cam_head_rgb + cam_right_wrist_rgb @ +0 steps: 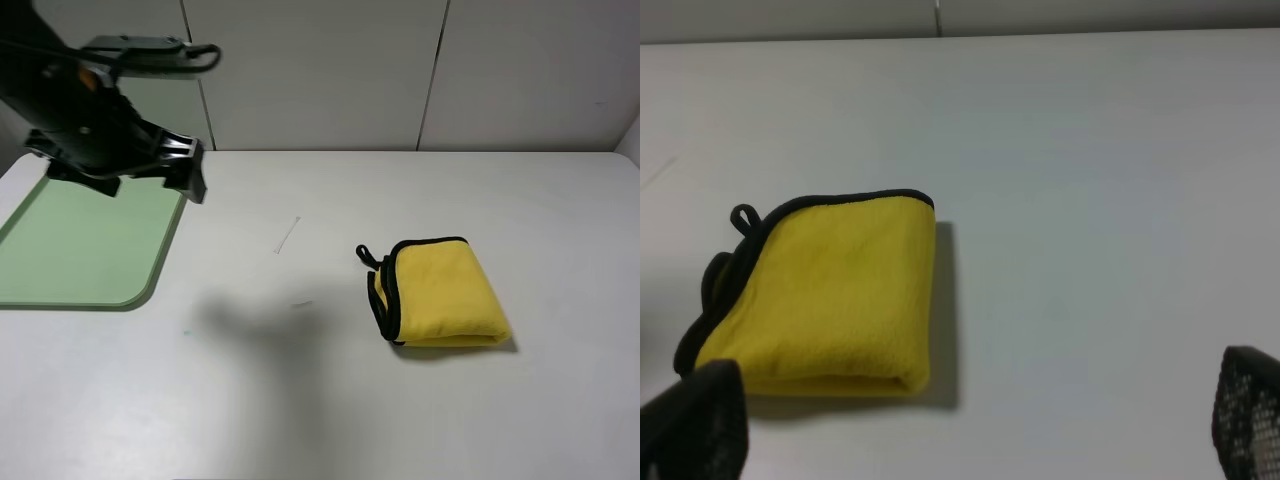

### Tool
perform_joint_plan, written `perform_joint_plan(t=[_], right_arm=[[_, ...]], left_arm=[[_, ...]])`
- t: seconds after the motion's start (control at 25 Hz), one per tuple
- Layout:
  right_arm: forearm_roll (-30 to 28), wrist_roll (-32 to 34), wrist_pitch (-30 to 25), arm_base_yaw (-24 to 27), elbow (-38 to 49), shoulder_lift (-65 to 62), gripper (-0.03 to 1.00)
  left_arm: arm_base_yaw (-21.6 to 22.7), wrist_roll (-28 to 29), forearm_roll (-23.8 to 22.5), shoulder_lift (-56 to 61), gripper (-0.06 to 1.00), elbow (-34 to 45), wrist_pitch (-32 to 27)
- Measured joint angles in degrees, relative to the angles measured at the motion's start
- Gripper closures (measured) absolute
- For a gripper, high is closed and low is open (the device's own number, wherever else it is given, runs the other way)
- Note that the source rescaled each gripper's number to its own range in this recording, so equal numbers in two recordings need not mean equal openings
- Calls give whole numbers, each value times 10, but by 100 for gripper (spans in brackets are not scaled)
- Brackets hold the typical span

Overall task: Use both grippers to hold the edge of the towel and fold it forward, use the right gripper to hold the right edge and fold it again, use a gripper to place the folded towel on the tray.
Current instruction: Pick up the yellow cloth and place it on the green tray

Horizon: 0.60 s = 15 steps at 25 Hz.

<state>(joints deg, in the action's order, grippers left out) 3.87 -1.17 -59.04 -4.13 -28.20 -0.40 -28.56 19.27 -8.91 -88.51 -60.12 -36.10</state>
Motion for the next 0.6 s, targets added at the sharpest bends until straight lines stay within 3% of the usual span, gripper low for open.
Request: perform_joint_plan(t=[0.32, 0.6], right_arm=[[1, 0, 0, 0, 0, 0, -3], [2, 0, 0, 0, 0, 0, -3]], left_arm=[[-136, 62, 0, -151, 0, -94, 41], [-218, 114, 1, -248, 0, -164, 91]])
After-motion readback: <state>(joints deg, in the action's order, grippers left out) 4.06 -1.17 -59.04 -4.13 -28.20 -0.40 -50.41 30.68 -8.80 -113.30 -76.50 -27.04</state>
